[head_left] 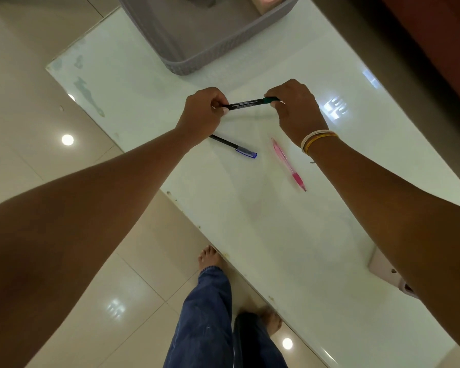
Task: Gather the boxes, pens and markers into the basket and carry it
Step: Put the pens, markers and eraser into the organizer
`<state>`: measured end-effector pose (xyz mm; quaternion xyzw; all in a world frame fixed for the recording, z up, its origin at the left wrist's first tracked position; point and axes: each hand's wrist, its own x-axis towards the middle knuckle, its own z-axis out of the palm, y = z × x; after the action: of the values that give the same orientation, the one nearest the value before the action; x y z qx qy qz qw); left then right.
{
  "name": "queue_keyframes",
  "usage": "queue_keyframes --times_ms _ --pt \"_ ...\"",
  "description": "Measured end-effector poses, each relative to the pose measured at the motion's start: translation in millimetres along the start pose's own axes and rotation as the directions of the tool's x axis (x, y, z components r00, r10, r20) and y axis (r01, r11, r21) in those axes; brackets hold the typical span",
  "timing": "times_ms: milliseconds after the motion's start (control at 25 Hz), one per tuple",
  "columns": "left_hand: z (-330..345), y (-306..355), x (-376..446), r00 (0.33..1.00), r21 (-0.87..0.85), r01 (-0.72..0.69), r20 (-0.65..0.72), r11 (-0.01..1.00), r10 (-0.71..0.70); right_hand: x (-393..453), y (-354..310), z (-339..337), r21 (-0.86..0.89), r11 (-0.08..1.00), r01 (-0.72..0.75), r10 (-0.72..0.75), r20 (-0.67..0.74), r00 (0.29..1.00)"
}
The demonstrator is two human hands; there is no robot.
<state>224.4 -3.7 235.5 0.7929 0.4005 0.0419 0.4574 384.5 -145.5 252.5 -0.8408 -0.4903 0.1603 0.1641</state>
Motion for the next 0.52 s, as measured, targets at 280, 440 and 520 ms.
queue_keyframes --times_ms 280,440,520 --pt "20.3 36.8 -44.2 0.976 -0.326 0.108 0.212 0.939 -0.039 -42.8 -6.5 -19.1 0.895 0.349 -0.277 0.593 0.018 0.805" --pt "51.8 70.7 -82.0 0.941 -0.279 0.101 0.338 0.955 -0.001 -90.9 -0.2 -31.7 0.984 -0.157 -0.082 0.720 0.171 0.673" --pt "66.5 83.2 -100.7 0.931 -0.265 0.124 0.365 0.956 -0.019 -122.5 5.8 -36.1 0.985 -0.151 -0.078 0.738 0.165 0.654"
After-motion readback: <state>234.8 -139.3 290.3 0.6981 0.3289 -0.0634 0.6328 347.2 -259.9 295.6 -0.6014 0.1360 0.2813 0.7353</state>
